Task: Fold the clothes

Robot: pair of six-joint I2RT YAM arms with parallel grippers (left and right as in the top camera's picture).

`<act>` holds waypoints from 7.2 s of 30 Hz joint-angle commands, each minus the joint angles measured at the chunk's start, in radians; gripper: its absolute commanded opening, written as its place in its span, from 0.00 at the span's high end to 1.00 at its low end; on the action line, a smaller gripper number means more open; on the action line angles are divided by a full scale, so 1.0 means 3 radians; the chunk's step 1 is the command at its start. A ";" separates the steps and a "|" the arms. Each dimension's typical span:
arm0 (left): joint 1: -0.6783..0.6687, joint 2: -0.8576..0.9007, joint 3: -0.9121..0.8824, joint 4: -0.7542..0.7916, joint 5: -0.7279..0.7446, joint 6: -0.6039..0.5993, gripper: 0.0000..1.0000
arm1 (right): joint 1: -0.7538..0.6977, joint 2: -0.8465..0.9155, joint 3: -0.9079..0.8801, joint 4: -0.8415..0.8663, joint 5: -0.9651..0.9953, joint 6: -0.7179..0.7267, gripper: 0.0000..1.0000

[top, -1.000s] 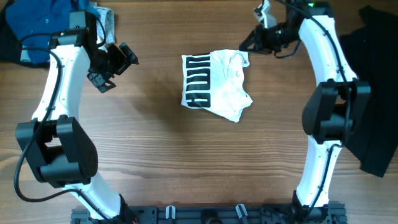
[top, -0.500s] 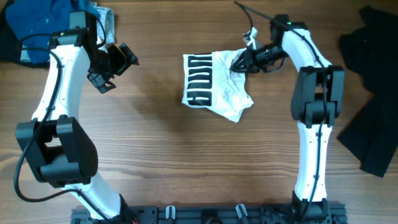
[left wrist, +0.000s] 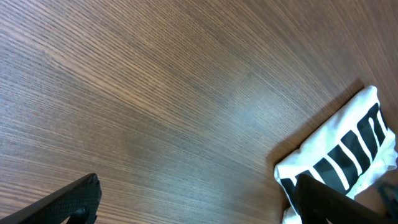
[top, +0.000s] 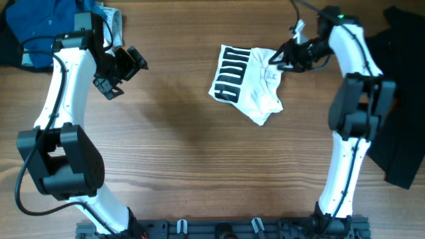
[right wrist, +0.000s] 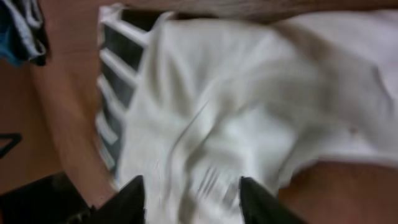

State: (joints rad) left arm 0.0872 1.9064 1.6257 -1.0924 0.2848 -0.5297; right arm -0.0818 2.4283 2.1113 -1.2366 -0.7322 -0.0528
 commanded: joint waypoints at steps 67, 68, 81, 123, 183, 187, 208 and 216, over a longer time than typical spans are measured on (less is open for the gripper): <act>-0.1221 0.1389 -0.0015 0.2433 0.1686 0.0154 0.00 | 0.0051 -0.1437 -0.0777 0.0207 0.1279 0.0621 0.02; -0.1236 0.1429 -0.0015 0.2435 0.1745 0.0154 0.00 | 0.0051 -0.1437 -0.0777 0.0205 0.1279 0.0621 0.02; -0.1423 0.1633 -0.0015 0.2561 0.2179 -0.0432 0.50 | 0.0051 -0.1437 -0.0777 0.0195 0.1280 0.0610 0.02; 0.0225 0.1631 -0.0015 0.2316 0.1081 -0.0598 0.00 | 0.0051 -0.1437 -0.0777 0.0167 0.1279 0.0622 0.02; 0.0916 0.1568 0.2110 0.1614 0.0394 0.0973 0.96 | 0.0050 -0.1437 -0.0776 0.0122 0.1329 0.0811 0.02; 0.0919 0.1568 0.2436 0.1447 0.0376 0.1092 0.96 | 0.0050 -0.1437 -0.0776 0.0095 0.1331 0.0810 0.02; 0.1174 0.1647 0.2623 0.1514 -0.0113 0.1320 0.96 | 0.0050 -0.1437 -0.0776 -0.0046 0.1406 0.0848 0.02; 0.1354 0.1781 0.2622 0.1678 -0.0239 0.1408 0.87 | 0.0050 -0.1437 -0.0776 -0.0123 0.1405 0.0886 0.02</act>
State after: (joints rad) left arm 0.4599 2.4168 2.3894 -0.6170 0.2550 -0.1505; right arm -0.0647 1.9881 1.8801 -1.2675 -0.3275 0.1947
